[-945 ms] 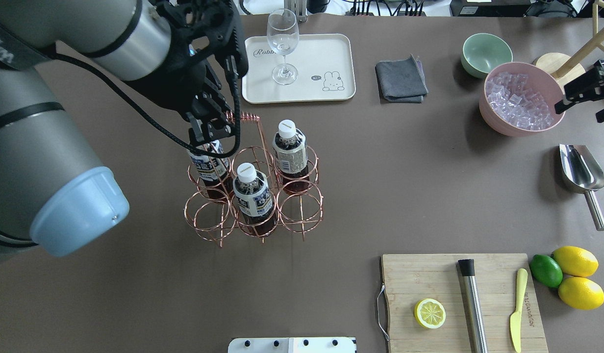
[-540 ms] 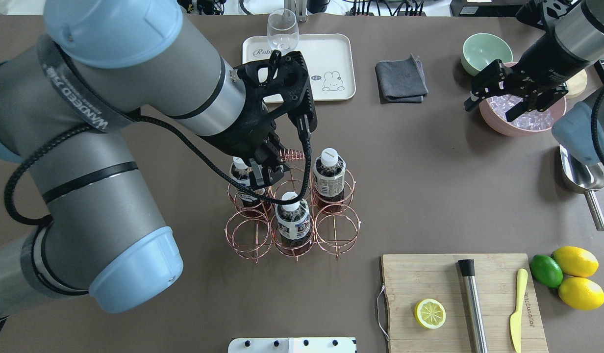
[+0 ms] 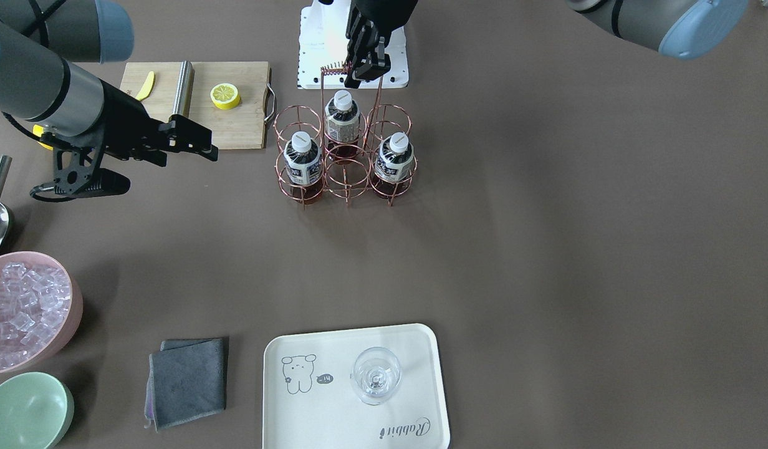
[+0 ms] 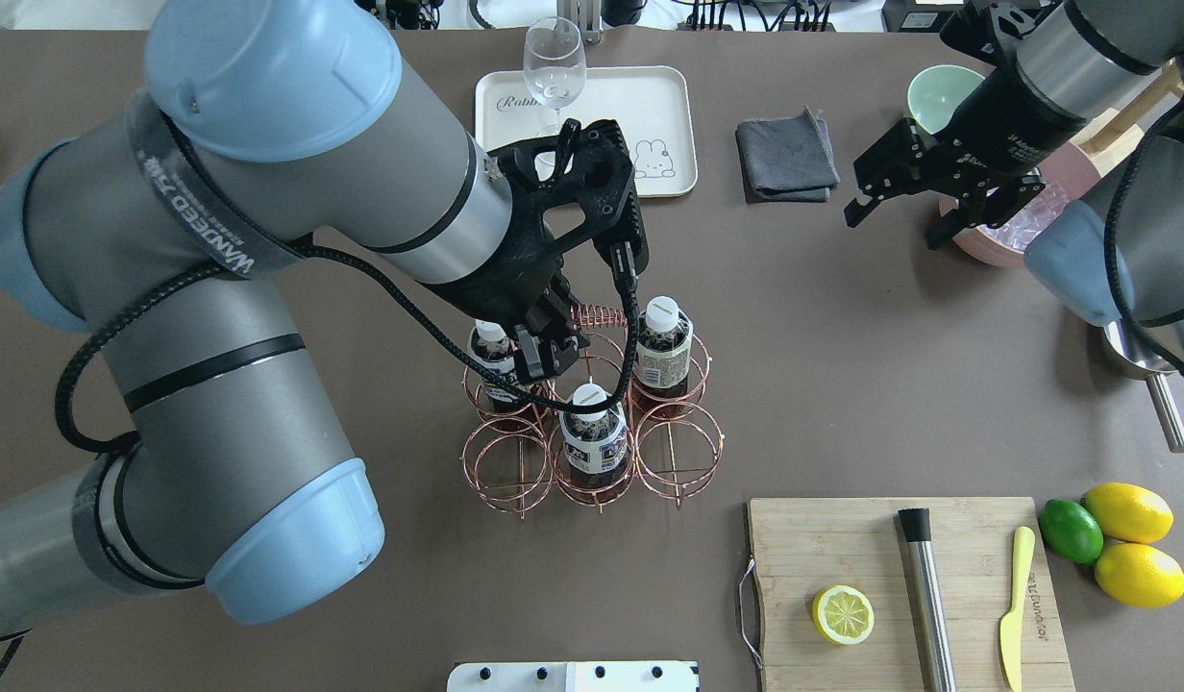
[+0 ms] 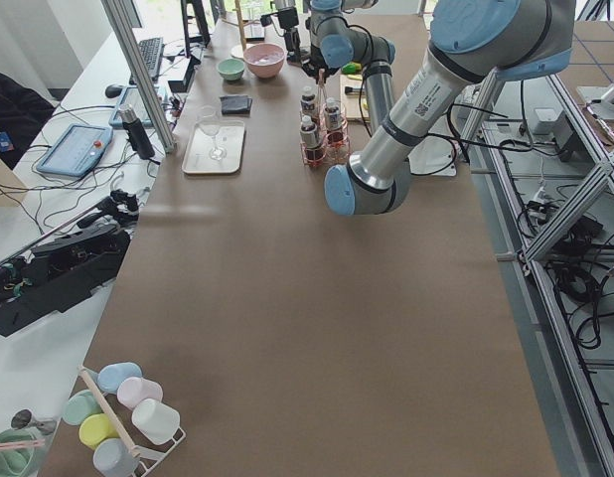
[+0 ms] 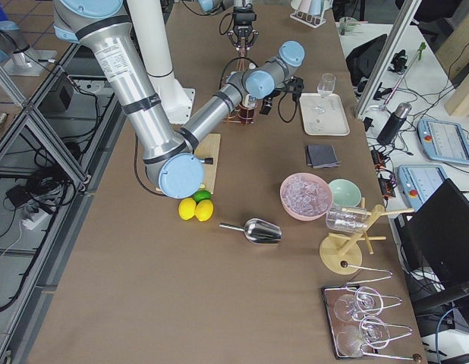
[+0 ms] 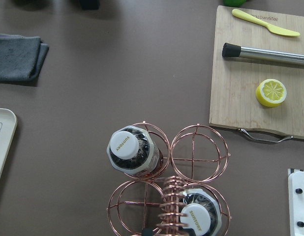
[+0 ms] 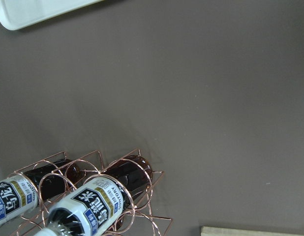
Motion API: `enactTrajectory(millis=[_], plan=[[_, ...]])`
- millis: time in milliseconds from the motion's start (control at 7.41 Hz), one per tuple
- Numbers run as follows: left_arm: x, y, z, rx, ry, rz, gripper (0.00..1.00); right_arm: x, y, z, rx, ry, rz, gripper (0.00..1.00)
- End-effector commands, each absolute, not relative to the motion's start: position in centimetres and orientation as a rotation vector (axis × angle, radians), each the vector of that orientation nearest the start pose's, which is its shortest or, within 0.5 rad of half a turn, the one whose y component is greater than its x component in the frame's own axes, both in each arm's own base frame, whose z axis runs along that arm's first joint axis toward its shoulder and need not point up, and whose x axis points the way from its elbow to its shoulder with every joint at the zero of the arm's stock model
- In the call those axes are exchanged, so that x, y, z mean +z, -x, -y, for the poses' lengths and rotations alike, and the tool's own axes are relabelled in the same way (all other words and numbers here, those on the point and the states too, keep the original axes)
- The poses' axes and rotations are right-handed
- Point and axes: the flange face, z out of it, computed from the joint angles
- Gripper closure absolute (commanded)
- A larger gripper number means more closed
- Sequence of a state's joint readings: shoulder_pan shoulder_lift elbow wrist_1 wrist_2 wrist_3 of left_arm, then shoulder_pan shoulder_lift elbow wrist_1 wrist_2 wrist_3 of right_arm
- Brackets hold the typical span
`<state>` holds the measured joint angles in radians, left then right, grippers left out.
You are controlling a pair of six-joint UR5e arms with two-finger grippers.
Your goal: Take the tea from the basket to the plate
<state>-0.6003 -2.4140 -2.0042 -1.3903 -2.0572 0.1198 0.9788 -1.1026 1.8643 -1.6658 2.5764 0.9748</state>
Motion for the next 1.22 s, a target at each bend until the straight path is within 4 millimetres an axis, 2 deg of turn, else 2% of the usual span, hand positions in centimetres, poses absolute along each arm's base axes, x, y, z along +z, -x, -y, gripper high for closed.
enactTrajectory(millis=[0,405,675,810,1080], plan=[[2.4,-40.9,38.5,1.222,-0.851,-0.901,1.00,22.9,32.3,50.5,0.120,0.378,1.087,0.00],[2.7,-41.1,38.6,1.223,-0.846,-0.898,1.00,21.1,35.7,48.6,0.235,0.529,1.049,0.01],[2.8,-41.2,38.7,1.224,-0.843,-0.897,1.00,15.9,40.8,51.1,0.281,0.587,1.031,0.01],[2.8,-41.2,38.7,1.225,-0.844,-0.896,1.00,16.1,41.5,50.4,0.268,0.595,1.024,0.01],[3.1,-41.4,38.8,1.225,-0.837,-0.894,1.00,17.1,41.4,50.1,0.267,0.596,1.018,0.01]])
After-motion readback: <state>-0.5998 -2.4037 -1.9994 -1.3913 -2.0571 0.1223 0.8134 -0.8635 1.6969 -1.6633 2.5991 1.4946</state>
